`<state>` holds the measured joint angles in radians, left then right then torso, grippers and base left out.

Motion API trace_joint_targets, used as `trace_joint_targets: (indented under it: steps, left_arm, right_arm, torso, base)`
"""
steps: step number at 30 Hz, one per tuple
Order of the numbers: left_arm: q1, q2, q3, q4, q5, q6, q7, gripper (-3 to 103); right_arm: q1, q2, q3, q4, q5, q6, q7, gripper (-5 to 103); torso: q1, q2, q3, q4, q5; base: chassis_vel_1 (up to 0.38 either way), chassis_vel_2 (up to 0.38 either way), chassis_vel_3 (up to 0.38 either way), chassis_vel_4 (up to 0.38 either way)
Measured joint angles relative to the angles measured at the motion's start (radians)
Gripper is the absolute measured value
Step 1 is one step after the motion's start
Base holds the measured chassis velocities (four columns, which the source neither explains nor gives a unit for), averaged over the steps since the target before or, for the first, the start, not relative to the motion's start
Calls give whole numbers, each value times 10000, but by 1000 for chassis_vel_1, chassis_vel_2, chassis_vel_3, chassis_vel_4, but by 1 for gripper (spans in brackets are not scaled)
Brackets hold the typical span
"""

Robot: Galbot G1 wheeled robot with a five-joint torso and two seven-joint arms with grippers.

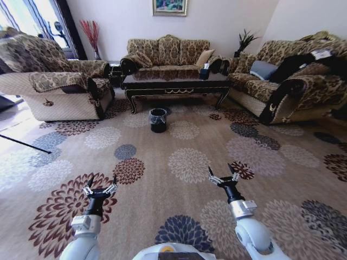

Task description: Move to the front of the table and pick up the trash from the floor, then place it into the trash bin.

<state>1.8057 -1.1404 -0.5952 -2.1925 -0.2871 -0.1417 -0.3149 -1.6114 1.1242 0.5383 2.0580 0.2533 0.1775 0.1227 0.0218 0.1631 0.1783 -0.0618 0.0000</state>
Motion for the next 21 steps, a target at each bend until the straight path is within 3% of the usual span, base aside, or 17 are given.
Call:
trace_joint_targets:
  steps: [21]
  left_arm:
    - [0,0,0,0,0,0,0,100]
  right_arm:
    - [1,0,0,0,0,0,0,100]
  torso:
    - [199,719,526,1,0]
  base:
    - [0,0,0,0]
